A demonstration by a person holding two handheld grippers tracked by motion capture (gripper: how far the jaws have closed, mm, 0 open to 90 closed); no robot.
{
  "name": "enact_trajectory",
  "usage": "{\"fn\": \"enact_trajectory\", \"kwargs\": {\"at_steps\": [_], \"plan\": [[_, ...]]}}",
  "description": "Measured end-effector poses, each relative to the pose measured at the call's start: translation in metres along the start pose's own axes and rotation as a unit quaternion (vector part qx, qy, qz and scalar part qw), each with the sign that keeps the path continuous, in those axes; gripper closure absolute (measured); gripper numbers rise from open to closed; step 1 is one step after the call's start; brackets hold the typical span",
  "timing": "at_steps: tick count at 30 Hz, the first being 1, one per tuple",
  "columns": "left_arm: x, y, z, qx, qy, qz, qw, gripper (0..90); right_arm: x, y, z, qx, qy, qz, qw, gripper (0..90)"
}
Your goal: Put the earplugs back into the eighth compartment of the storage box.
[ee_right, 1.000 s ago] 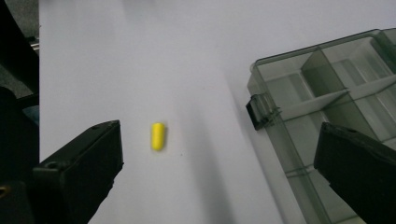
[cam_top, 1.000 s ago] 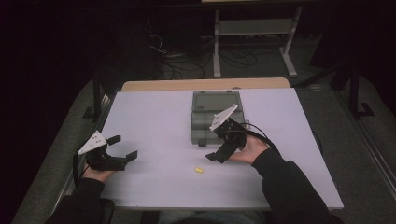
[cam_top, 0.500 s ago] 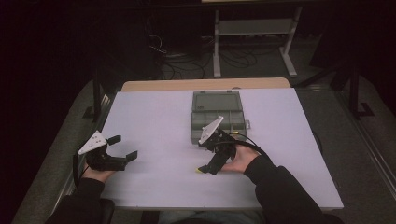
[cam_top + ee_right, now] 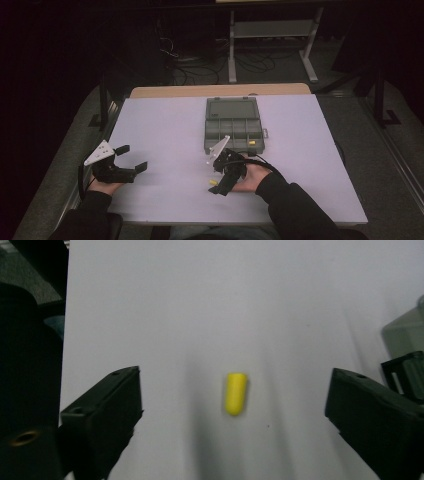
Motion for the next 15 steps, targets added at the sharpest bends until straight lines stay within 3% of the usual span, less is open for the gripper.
{"fn": "enact_trajectory", "kwargs": {"at_steps": [9, 12, 15], "plan": [[0.0, 0.0, 0.0, -0.001, 0.0, 0.001, 1.0, 0.0, -0.002, -0.003, 0.013, 0.004, -0.013, 0.001, 0.9999, 30.1], [0.0, 0.0, 0.0, -0.001, -0.001, 0.001, 1.0, 0.0, -0.003, -0.002, 0.016, -0.005, -0.018, 0.004, 0.9998, 40.9], [0.0, 0.0, 0.0, -0.001, -0.001, 0.001, 1.0, 0.0, -0.003, -0.001, 0.018, -0.009, -0.022, 0.005, 0.9997, 46.1]]}}
Point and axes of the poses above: each handheld gripper's, and its own axes: z roughly forward along the jaws, x roughly out of its top, y roughly to its right, the point moved 2 cm from there along z, roughly forward along the jaws, and after that the axes turned 11 degrees about -x, right-handed, at the moved point
